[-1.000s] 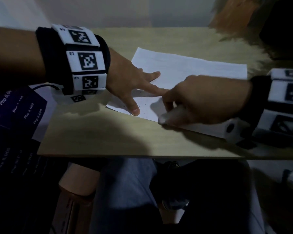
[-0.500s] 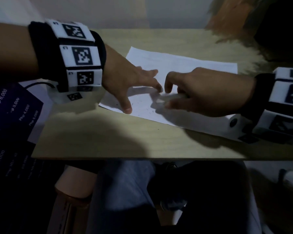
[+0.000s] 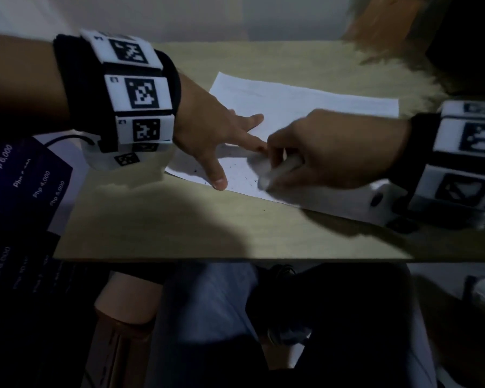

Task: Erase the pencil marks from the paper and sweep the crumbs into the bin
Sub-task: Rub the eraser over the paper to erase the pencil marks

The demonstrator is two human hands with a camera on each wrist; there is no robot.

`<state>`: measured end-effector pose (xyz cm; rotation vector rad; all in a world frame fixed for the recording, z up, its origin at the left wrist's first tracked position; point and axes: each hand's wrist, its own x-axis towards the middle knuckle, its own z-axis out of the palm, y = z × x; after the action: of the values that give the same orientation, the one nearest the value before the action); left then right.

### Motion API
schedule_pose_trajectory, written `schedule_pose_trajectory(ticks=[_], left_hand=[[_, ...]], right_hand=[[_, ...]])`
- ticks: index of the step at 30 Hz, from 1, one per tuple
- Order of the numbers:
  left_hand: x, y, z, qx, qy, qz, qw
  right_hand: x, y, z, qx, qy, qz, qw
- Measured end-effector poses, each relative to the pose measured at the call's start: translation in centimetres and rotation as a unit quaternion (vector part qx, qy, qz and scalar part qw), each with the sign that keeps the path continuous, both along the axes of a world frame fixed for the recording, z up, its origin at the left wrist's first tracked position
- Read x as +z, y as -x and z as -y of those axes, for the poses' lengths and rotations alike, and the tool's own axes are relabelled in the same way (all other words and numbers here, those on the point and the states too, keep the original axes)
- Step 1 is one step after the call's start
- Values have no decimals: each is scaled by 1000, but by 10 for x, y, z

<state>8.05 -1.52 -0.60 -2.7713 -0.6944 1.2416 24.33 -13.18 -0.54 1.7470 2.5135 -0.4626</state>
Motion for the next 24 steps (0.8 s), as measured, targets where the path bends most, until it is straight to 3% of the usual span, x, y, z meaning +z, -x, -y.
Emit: schedule_pose_trajectory(ticks=[3,5,7,10,13,15,18,20,24], left_hand=[[1,0,0,-5,-7,-4,1000],[1,0,-1,-7,0,-2,1000],[1,0,0,-2,9,0,1000],[1,-1,0,-4,-6,-8,1000],[1,0,-1,-6,-6,-9,1000],[0,1,-2,-2,2,-6,1000],[-1,-1,-1,-1,3,-7,1000],[0,-1,-1,-5,-7,-12,1000],[0,0,-2,-3,-7,-17,1000]], right_hand=[[0,-8,-11,-49,-42,34,997],[-6,-1,-2,-10,-75,43,996],[-4,6,7,32,-27,9,999],[4,-4,-8,-4,33,7,999],[1,-12,-14,-40,-15,16,999],[-5,-5,-1,-16,-55,30,998],[-3,2,8,24,0,4,1000],[2,-6,-3,3,25,8,1000],[0,-11,-7,-34,-34,33,998]])
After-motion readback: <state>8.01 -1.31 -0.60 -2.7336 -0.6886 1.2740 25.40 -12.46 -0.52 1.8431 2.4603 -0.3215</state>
